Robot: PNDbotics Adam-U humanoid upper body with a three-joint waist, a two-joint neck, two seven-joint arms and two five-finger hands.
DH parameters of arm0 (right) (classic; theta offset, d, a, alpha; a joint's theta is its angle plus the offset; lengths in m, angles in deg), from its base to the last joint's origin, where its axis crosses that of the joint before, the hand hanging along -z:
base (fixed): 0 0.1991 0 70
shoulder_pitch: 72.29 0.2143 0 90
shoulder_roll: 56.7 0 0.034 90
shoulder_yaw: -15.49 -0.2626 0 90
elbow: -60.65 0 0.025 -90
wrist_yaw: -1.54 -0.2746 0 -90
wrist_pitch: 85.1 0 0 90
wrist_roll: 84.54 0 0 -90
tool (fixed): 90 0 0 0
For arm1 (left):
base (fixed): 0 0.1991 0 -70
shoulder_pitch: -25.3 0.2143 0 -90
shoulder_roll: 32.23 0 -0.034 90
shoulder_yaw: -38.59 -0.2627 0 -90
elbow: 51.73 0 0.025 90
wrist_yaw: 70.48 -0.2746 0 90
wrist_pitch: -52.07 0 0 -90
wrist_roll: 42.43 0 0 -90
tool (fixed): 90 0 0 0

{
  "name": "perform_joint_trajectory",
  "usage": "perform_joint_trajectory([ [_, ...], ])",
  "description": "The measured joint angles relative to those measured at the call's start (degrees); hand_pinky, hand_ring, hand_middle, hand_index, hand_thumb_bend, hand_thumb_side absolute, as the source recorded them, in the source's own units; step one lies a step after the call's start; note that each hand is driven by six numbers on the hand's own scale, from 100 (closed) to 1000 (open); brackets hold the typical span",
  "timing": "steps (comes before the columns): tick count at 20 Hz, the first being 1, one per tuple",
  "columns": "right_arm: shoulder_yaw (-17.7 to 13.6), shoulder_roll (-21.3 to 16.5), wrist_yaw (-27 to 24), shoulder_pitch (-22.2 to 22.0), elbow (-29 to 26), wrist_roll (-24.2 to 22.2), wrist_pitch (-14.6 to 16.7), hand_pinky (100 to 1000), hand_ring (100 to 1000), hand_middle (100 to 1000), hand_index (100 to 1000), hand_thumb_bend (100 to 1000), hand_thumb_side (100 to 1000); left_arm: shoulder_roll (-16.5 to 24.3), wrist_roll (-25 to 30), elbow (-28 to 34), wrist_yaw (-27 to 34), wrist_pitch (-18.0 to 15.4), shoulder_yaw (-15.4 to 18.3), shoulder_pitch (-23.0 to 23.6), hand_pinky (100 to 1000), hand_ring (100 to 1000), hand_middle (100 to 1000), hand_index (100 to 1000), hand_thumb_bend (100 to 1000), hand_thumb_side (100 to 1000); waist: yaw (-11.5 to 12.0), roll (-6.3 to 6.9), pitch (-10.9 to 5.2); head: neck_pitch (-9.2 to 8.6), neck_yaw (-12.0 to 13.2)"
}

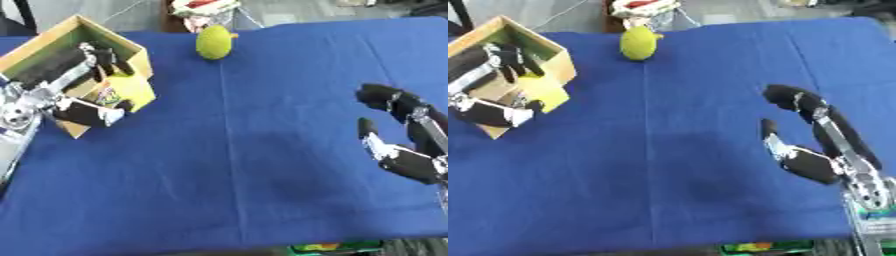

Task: Pick up objects on the table and place them in the box.

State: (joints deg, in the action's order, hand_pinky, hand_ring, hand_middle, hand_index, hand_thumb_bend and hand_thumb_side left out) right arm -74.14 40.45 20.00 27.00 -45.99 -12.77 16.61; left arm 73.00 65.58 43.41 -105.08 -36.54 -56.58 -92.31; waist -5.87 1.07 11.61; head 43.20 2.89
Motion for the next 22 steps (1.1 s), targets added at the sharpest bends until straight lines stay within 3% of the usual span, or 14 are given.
perform_joint_trajectory([
  [8, 0.0, 0.0, 0.0, -0.3, 0.0, 0.0, 0.0, 876, 846, 793, 893, 100, 382, -0.1, -9.2, -13.3, -2.8, 5.7, 5.7, -7.3, 535, 631, 607, 723, 253, 100, -0.1, -0.39, -0.02, 0.03, 0.0],
  [12, 0.0, 0.0, 0.0, -0.3, 0.0, 0.0, 0.0, 876, 846, 793, 893, 100, 389, -0.1, -12.1, -20.8, -3.9, 7.4, 6.9, -9.9, 539, 637, 623, 735, 302, 100, -0.2, -0.42, -0.02, 0.04, 0.1],
  [19, 0.0, 0.0, 0.0, -0.3, 0.0, 0.0, 0.0, 876, 846, 793, 893, 100, 389, -0.7, -14.1, -32.2, -5.7, 7.1, 6.9, -12.2, 581, 683, 677, 765, 332, 104, -0.4, -0.47, -0.02, 0.05, 0.1],
  [22, 0.0, 0.0, 0.0, -0.3, 0.0, -0.1, 0.1, 876, 846, 793, 893, 100, 389, -0.8, -13.1, -34.4, -6.5, 6.0, 6.3, -12.2, 654, 761, 762, 810, 403, 190, -0.4, -0.47, -0.02, 0.05, 0.1],
])
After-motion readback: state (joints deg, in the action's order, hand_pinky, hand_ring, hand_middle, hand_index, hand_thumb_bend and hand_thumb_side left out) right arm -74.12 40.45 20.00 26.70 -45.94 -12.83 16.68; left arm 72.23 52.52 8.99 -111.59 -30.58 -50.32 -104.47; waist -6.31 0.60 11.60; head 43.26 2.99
